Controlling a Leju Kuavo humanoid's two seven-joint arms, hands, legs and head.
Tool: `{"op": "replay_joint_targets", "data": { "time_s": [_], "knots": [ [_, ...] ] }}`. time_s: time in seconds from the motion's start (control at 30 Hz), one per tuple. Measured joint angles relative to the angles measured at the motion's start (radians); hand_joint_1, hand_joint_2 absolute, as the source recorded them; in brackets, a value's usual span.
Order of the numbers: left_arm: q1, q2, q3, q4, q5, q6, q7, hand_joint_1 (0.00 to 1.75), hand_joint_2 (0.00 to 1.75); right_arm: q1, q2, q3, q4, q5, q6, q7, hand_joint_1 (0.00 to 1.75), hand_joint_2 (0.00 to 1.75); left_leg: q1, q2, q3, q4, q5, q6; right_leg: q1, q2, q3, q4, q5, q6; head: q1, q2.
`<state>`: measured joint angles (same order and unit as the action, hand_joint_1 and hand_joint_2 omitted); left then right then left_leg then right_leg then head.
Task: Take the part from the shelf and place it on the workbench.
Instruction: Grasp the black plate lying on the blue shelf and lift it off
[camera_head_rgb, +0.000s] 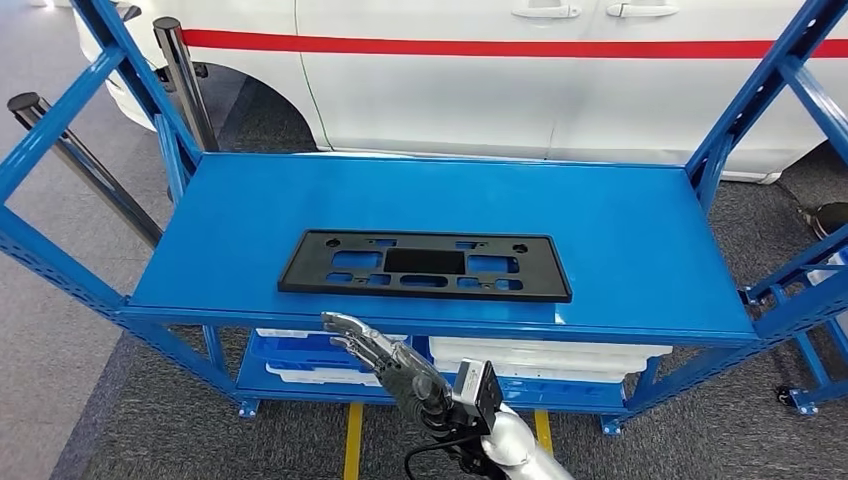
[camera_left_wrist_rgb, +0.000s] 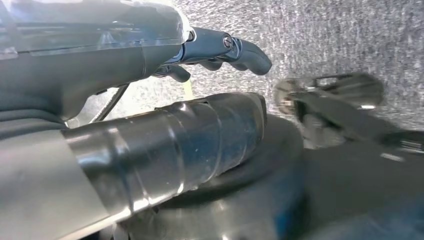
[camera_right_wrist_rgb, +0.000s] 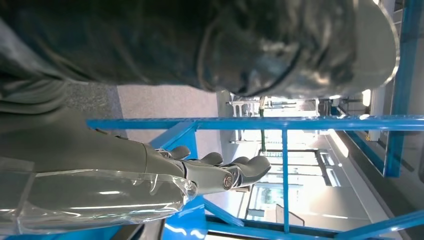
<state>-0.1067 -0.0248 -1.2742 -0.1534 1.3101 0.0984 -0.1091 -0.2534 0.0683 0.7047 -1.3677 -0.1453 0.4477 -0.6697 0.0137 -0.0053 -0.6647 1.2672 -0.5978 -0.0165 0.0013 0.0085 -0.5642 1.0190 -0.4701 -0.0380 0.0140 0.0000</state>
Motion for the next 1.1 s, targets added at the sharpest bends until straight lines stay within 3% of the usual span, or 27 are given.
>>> {"op": "replay_joint_targets", "data": {
  "time_s": [0.07,0.13,0.23,0.3,0.37,0.43,0.47,0.5,0.57,0.63,0.7,0.77,0.83,0.93,0.97,1.0,1.03,1.1],
  "knots": [
    [0.003,0.0,0.0,0.0,0.002,0.0,-0.001,0.0,0.0,0.0,0.0,0.002,0.0,0.0,0.0,0.0,0.0,0.0,0.001,0.0,0.02,-0.108,0.091,0.001,-0.001,0.002,0.022,0.003,-0.021,0.005,0.0,0.0],
    [0.003,0.0,0.0,0.0,0.002,0.0,-0.002,0.0,0.0,-0.001,0.0,0.004,0.0,0.0,-0.001,0.001,0.0,0.0,-0.005,0.001,0.042,-0.201,0.142,0.009,0.0,0.002,0.037,0.007,-0.038,0.015,0.0,0.0],
    [0.003,0.0,-0.001,0.0,0.003,0.0,-0.002,0.0,0.0,-0.004,0.0,0.006,0.0,0.0,-0.001,0.002,0.0,0.0,-0.009,0.002,0.052,-0.223,0.149,0.031,0.003,0.002,0.043,0.011,-0.053,0.03,0.0,0.0],
    [0.004,0.0,-0.001,0.0,0.004,0.001,-0.004,0.0,0.0,-0.007,0.0,0.007,0.0,0.0,-0.001,0.002,0.0,0.0,-0.005,0.002,0.061,-0.228,0.151,0.04,0.002,0.0,0.041,0.027,-0.069,0.04,0.0,0.0],
    [0.0,-0.001,-0.001,0.0,0.005,0.001,-0.005,0.0,0.0,-0.012,0.0,0.007,-0.001,0.0,-0.002,0.002,0.0,0.0,-0.003,0.002,0.069,-0.233,0.146,0.049,-0.001,-0.003,-0.003,0.11,-0.106,0.051,0.0,0.0],
    [-0.003,-0.001,-0.001,0.0,0.005,0.0,-0.006,0.0,0.0,-0.013,-0.001,0.008,0.0,0.0,-0.003,0.002,0.0,0.0,-0.003,0.002,0.073,-0.233,0.138,0.056,-0.004,-0.004,-0.087,0.239,-0.143,0.057,0.001,0.0],
    [-0.003,-0.001,-0.001,0.0,0.005,0.0,-0.007,0.0,0.0,-0.013,-0.001,0.008,0.0,0.0,-0.003,0.002,0.0,0.0,-0.003,0.002,0.077,-0.233,0.134,0.057,-0.005,-0.004,-0.122,0.282,-0.144,0.058,0.0,0.0],
    [-0.002,-0.001,-0.001,0.0,0.006,0.0,-0.007,0.0,0.0,-0.012,-0.002,0.008,0.001,0.0,-0.004,0.002,0.0,0.0,-0.003,0.001,0.083,-0.233,0.129,0.057,-0.005,-0.004,-0.14,0.291,-0.124,0.057,0.0,0.0],
    [0.0,-0.001,-0.001,0.0,0.006,0.0,-0.008,0.0,0.0,-0.013,-0.002,0.008,0.001,0.0,-0.004,0.002,0.0,0.0,-0.003,0.0,0.1,-0.233,0.118,0.055,-0.004,-0.004,-0.123,0.204,-0.038,0.049,0.001,0.0],
    [-0.001,-0.002,-0.001,0.0,0.006,0.0,-0.008,0.0,0.0,-0.014,-0.002,0.008,0.001,0.0,-0.004,0.002,0.0,0.87,-0.005,-0.002,0.11,-0.234,0.107,0.049,0.003,-0.004,-0.081,0.088,0.027,0.036,0.001,0.0],
    [-0.003,-0.002,-0.001,0.0,0.006,0.0,-0.009,0.0,0.0,-0.016,-0.003,0.008,0.001,0.001,-0.006,0.003,0.0,1.75,-0.005,-0.002,0.109,-0.235,0.104,0.039,0.01,-0.003,-0.062,0.038,0.029,0.027,0.001,0.0],
    [-0.003,-0.003,-0.001,0.0,0.007,0.0,-0.01,0.0,0.0,-0.017,-0.002,0.008,0.001,0.015,-0.025,0.007,0.0,1.75,-0.004,0.0,0.109,-0.238,0.101,0.028,0.008,0.0,-0.055,0.021,0.025,0.023,0.0,0.0],
    [-0.003,-0.002,-0.001,0.0,0.011,0.0,-0.012,0.0,0.0,-0.019,-0.002,0.008,0.0,0.05,-0.07,0.015,0.0,1.75,-0.004,0.001,0.1,-0.207,0.079,0.018,0.001,-0.001,-0.043,0.006,0.028,0.016,-0.001,0.0],
    [-0.003,-0.002,-0.001,0.001,0.016,0.001,-0.016,0.0,0.0,-0.025,-0.003,0.008,0.0,0.096,-0.128,0.024,0.0,1.75,-0.002,0.001,0.017,-0.038,0.001,0.007,-0.002,-0.007,-0.033,-0.001,0.025,0.005,-0.003,0.0],
    [-0.002,-0.002,-0.001,0.001,0.016,0.002,-0.016,0.0,0.0,-0.025,-0.003,0.008,0.001,0.102,-0.134,0.025,0.0,1.75,-0.001,0.002,-0.012,0.011,-0.012,0.003,-0.002,-0.007,-0.032,0.0,0.023,0.003,-0.003,0.0],
    [-0.001,-0.002,-0.001,0.001,0.017,0.002,-0.016,0.0,0.0,-0.025,-0.003,0.008,0.001,0.105,-0.137,0.026,0.0,1.75,-0.001,0.002,-0.026,0.029,-0.006,0.001,-0.002,-0.007,-0.032,0.001,0.022,0.003,-0.003,0.0],
    [0.0,-0.002,-0.001,0.001,0.017,0.002,-0.016,0.0,0.0,-0.025,-0.003,0.008,0.001,0.109,-0.141,0.026,0.0,1.75,0.0,0.002,-0.02,0.008,0.02,0.0,-0.002,-0.006,-0.03,0.004,0.019,0.004,-0.003,0.0],
    [0.001,-0.002,-0.001,0.001,0.019,0.002,-0.017,0.0,0.0,-0.025,-0.003,0.008,0.001,0.134,-0.175,0.03,0.0,1.75,0.0,0.002,0.032,-0.115,0.094,0.002,-0.003,-0.003,-0.026,0.01,0.013,0.01,-0.003,0.0]
  ]
}}
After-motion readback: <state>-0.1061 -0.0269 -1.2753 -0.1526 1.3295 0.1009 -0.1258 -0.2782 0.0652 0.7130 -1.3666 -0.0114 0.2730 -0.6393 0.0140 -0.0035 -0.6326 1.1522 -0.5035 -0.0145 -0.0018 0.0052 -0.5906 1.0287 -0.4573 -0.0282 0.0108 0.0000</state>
